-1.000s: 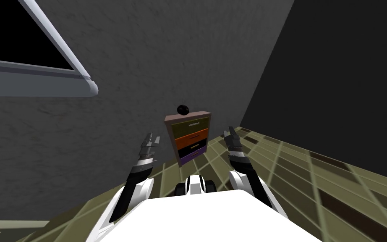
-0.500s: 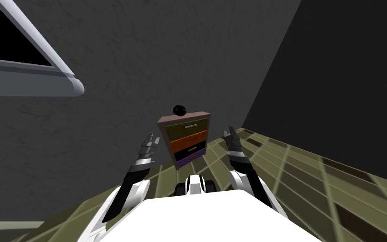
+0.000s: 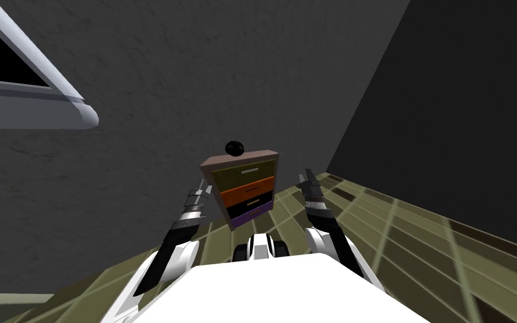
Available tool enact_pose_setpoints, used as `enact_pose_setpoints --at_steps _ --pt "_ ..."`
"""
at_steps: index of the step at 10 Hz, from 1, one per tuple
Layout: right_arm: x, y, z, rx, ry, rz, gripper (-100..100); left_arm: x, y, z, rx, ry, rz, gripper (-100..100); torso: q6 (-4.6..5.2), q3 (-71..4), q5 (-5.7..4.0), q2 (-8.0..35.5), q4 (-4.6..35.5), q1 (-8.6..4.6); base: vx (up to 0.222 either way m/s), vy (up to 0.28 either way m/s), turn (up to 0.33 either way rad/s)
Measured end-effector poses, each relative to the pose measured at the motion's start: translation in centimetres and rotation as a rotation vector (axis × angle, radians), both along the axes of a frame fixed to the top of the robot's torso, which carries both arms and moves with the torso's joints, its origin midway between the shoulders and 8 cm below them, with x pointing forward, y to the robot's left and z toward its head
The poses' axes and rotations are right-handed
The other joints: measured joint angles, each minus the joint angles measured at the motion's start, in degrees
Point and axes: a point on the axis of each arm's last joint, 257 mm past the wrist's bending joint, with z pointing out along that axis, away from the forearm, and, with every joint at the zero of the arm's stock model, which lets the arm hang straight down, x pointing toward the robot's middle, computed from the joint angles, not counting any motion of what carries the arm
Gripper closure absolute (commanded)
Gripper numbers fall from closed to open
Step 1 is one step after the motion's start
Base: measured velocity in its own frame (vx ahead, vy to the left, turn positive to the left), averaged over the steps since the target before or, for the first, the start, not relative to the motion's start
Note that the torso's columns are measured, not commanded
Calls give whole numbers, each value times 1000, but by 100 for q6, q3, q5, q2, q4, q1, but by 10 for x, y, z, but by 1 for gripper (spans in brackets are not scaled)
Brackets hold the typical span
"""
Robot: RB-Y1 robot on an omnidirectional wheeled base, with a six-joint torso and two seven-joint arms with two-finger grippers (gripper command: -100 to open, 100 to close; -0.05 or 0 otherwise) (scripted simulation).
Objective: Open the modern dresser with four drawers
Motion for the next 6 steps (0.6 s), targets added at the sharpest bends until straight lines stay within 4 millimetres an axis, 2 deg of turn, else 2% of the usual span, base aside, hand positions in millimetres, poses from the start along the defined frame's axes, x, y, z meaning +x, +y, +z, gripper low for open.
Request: enact_pose_setpoints --at_steps 3,6 --pt "0 0 0 0 0 0 0 2 10 -14 -43 47 31 -100 0 4 4 8 2 18 131 -146 56" --pt "0 0 0 0 0 0 0 4 20 -26 -73 97 52 -100 0 11 0 18 5 -2 87 -155 58"
